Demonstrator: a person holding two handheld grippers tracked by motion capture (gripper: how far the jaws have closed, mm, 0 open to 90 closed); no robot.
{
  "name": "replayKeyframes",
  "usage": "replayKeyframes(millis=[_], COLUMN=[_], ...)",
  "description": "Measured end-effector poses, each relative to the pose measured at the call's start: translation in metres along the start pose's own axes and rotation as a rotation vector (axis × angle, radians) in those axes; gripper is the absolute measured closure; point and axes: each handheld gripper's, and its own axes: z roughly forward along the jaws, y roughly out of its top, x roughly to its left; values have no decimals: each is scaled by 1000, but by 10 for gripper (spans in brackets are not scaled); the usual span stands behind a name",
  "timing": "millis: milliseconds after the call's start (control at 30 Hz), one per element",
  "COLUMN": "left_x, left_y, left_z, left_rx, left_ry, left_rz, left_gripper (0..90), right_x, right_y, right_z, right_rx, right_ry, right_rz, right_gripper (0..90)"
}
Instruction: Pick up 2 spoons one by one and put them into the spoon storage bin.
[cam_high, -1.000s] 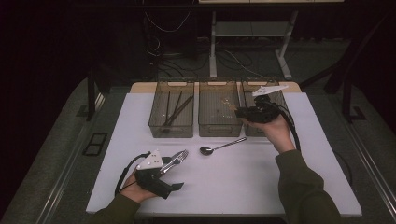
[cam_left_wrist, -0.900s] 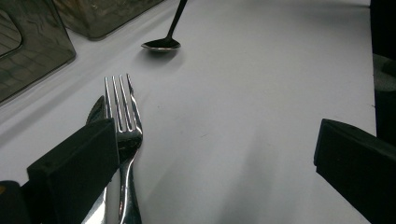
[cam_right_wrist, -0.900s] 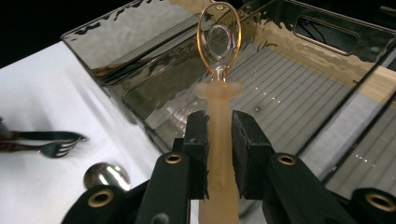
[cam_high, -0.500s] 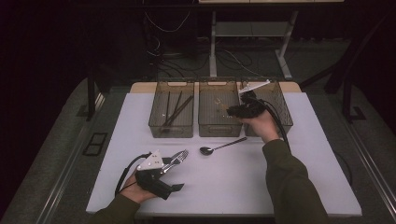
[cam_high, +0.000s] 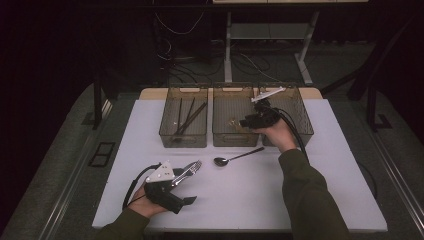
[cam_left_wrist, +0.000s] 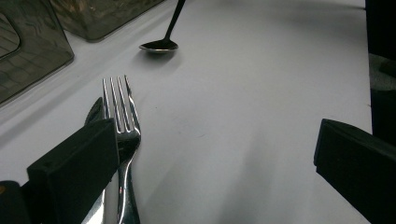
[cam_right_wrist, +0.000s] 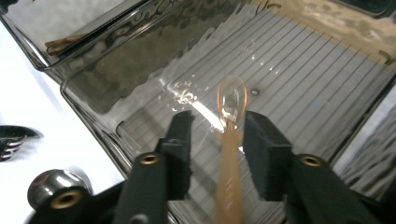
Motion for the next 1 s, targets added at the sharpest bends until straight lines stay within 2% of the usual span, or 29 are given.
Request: replayKeyframes(millis=[233,300,400,467,533,667,867,1000], left_x=[0,0,0,0,0,0,1,1], left_y=[0,0,0,0,-1,-1,-1,-1], left_z=[0,0,0,0,0,0,0,-1], left_rx=[0,0,0,-1,-2,5,6,14], left_ry=[3,3,4,4,5,7,9,10], left_rz=[2,1,-2,-4,-6,-3,-1,2], left_gripper=[0,0,0,0,0,0,0,0], right_x=[0,1,3,5,7,13,20,21], right_y=[1,-1,-5,-9,-14,-26,-51,-70], right_z=[-19,-26,-37,-43,-49,-58,-69,-76], right_rx=[-53,-72,-99,-106,-112,-109,-113,-128], right_ry=[8,5,39,39,30,19,-10,16], right_rz=[32,24,21,10,-6,0,2,25], right_gripper=[493,446,410,357,333,285,142,120])
